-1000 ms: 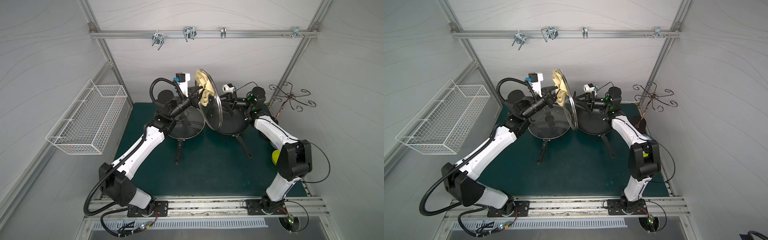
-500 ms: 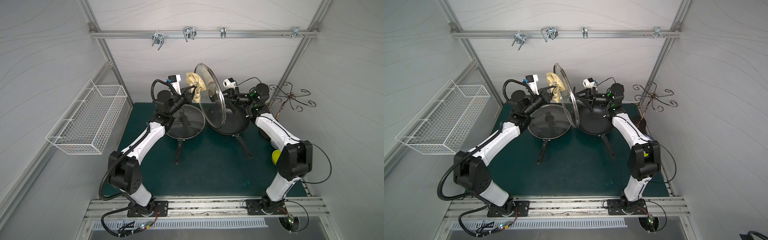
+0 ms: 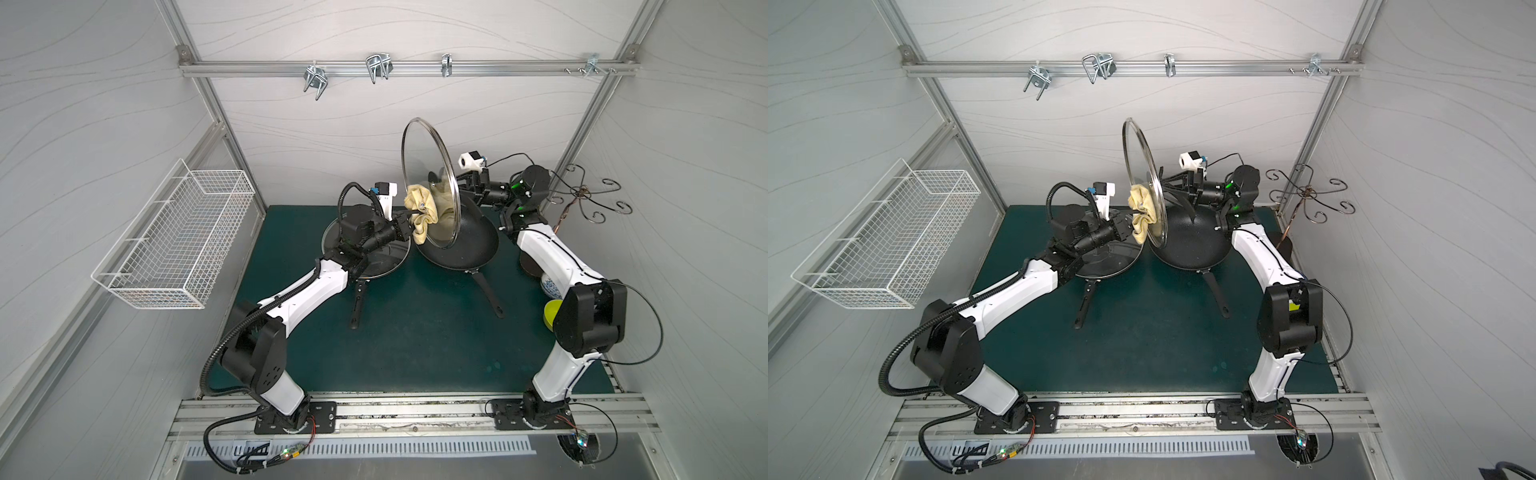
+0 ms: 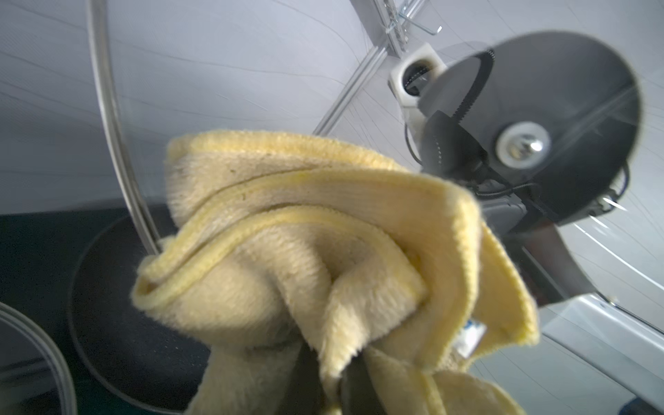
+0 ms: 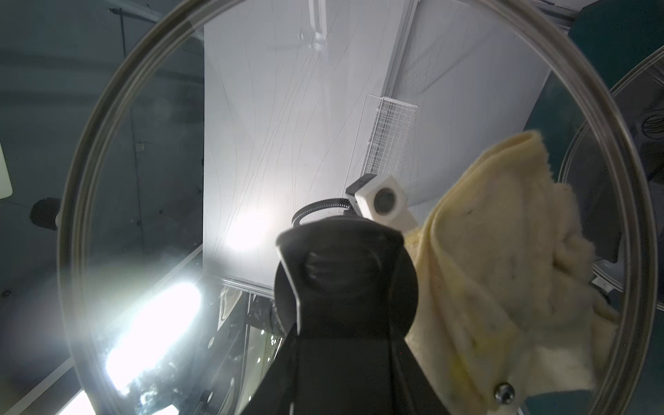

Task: Wipe the pot lid with a cloth
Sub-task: Wipe the pot lid.

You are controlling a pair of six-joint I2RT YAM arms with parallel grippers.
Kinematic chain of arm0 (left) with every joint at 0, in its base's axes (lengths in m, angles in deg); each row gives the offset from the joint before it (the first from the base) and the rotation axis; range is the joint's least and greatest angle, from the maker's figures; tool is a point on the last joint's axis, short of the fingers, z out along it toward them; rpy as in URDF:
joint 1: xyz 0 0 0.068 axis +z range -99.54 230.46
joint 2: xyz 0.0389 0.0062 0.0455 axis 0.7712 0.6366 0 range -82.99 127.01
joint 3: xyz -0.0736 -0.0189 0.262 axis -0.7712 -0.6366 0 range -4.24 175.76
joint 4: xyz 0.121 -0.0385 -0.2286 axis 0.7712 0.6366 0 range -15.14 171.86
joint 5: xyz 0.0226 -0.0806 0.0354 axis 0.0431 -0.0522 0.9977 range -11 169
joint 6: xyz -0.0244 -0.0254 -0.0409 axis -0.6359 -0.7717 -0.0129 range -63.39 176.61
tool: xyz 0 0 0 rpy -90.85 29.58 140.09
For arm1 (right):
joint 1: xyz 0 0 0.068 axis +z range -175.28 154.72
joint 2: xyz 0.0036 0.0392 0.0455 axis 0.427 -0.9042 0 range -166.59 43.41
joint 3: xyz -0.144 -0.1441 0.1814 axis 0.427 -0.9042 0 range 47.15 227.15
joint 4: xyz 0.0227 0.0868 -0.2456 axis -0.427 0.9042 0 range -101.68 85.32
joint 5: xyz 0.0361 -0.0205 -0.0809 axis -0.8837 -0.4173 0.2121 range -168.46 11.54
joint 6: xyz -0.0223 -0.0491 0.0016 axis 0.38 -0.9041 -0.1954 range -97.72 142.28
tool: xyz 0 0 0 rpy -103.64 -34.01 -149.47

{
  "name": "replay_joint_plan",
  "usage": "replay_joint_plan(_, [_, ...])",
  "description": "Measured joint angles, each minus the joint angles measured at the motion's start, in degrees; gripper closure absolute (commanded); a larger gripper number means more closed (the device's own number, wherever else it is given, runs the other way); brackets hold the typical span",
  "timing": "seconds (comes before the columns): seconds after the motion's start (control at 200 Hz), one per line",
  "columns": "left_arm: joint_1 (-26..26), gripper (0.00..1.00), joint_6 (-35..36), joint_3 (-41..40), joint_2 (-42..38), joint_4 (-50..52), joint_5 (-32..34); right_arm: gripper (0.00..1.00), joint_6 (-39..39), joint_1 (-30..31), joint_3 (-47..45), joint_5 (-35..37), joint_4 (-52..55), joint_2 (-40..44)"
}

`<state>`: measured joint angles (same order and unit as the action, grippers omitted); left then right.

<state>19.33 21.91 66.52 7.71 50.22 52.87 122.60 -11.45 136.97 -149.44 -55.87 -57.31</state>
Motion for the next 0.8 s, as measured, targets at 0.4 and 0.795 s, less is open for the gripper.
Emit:
replay_joint_plan(0.4, [-5.5, 1.00, 5.1, 3.8, -4.2, 4.7, -5.3, 1.00, 0.6, -1.5, -1.9, 0.7, -0.8, -0.1])
replay_joint_plan(0.795, [-4.2, 1.00, 9.0, 7.3, -7.5, 4.7, -0.8, 1.00, -5.6, -1.6, -6.4, 2.8, 6.3, 1.0])
